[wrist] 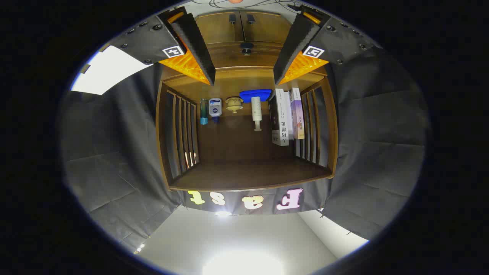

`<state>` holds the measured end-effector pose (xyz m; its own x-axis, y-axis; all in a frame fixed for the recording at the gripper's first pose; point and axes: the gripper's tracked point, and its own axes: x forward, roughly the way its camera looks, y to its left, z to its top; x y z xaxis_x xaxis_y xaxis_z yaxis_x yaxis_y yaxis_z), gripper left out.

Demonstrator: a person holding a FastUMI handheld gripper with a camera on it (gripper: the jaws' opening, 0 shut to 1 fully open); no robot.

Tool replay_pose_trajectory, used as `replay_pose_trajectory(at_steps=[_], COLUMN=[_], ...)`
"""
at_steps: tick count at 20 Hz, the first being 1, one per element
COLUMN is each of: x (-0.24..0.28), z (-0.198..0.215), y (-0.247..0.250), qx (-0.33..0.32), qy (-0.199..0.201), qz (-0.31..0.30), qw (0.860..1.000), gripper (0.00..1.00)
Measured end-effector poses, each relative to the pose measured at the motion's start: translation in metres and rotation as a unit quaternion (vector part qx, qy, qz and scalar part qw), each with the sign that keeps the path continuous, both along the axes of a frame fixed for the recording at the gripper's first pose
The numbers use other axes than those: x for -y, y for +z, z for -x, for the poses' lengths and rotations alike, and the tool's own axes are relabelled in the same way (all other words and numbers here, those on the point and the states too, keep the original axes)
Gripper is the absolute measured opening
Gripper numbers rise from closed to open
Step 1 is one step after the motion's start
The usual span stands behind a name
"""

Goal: Pull open the drawer, take out the items inside it, and place them on the countertop above the cabinet.

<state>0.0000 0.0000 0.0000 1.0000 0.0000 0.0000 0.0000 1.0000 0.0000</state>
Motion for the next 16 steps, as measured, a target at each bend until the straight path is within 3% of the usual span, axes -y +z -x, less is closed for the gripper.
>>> replay_pose_trajectory(at_steps=[16], x=[0.0026], z=[-0.003], y=[0.0018], qx=[0.007], qy=[-0.007], qz=[0.003], qw=[1.0], gripper=[0.97])
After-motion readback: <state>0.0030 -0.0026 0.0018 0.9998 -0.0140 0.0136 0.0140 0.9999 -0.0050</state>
